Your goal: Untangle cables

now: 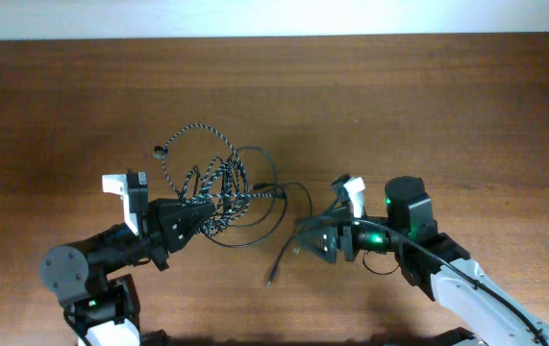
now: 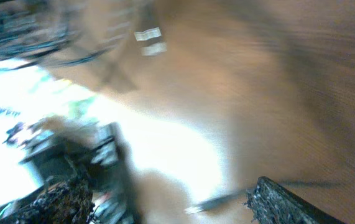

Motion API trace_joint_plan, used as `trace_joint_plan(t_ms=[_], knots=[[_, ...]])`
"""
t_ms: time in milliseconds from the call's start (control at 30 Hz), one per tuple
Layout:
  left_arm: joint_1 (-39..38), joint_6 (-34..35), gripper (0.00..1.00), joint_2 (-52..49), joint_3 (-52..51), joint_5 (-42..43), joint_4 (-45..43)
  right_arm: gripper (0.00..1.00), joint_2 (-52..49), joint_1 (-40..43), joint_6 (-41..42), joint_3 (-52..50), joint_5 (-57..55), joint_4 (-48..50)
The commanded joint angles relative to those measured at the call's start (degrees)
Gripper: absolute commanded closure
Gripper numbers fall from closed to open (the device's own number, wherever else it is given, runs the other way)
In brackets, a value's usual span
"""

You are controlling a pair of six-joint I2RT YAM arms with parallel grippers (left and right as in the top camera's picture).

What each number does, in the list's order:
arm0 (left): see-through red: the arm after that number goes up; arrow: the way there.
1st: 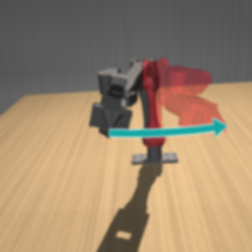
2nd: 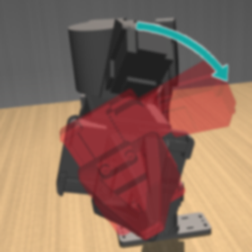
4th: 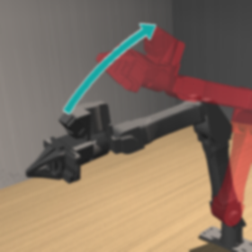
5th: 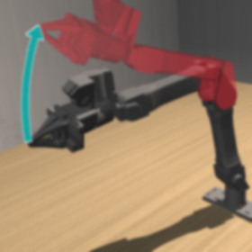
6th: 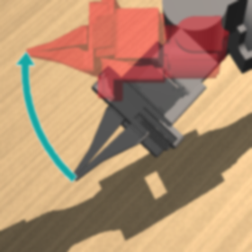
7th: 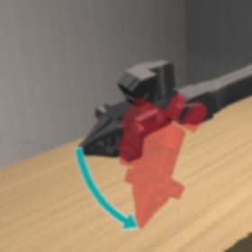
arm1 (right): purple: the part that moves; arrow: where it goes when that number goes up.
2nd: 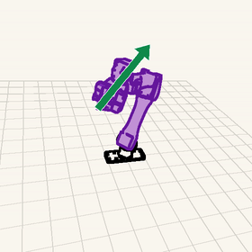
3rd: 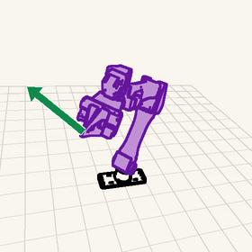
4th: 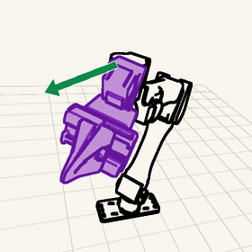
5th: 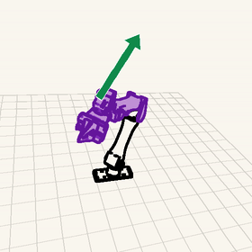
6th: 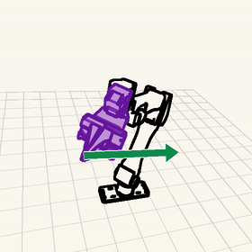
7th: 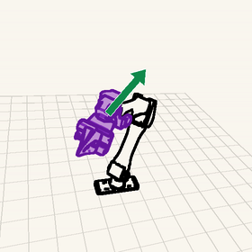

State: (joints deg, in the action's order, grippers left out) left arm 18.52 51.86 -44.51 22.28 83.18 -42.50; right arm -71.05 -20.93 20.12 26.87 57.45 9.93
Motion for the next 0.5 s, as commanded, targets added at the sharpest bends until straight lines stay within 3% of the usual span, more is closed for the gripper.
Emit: trace_joint_plan(t_ms=[0, 33, 67, 100, 133, 167, 267, 367, 467], knots=[[0.4, -7.8, 1.0, -3.3, 1.0, -3.9, 4.3, 0.13, 0.2, -0.4, -3.4, 0.4, 18.6, 5.8], [0.4, -4.9, 1.0, -4.6, 1.0, -14.3, 17.3, 0.13, 0.2, -1.4, -3.4, 0.4, 18.8, 8.0], [0.4, 8.4, 1.0, -6.0, 1.0, -26.2, 33.5, 0.13, 0.2, -4.4, -3.0, 0.4, 15.4, 9.9], [0.3, 14.4, 1.0, -7.2, 1.0, -27.9, 37.3, 0.13, 0.2, -8.0, 6.3, 0.4, 5.5, 9.9], [0.0, 15.5, 1.0, -7.2, 1.0, -27.9, 37.2, 0.15, 0.2, -10.4, 12.9, 0.4, -1.9, 9.9], [-1.6, 17.2, 1.0, -7.2, 1.0, -28.6, 37.2, 0.24, 0.2, -14.9, 20.9, 0.4, -11.4, 10.6], [-12.9, 24.9, 1.0, -7.2, 1.0, -35.8, 37.2, 0.37, 0.2, -27.6, 22.9, 0.4, -40.2, 12.2], [-24.6, 29.8, 0.97, -7.2, 1.0, -42.2, 36.5, 0.53, -0.6, -30.1, 22.8, 0.4, -49.8, 15.2], [-34.6, 29.5, 0.9, -7.2, 1.0, -45.6, 33.1, 0.85, -8.1, -30.0, 22.8, 0.4, -55.0, 17.9]])
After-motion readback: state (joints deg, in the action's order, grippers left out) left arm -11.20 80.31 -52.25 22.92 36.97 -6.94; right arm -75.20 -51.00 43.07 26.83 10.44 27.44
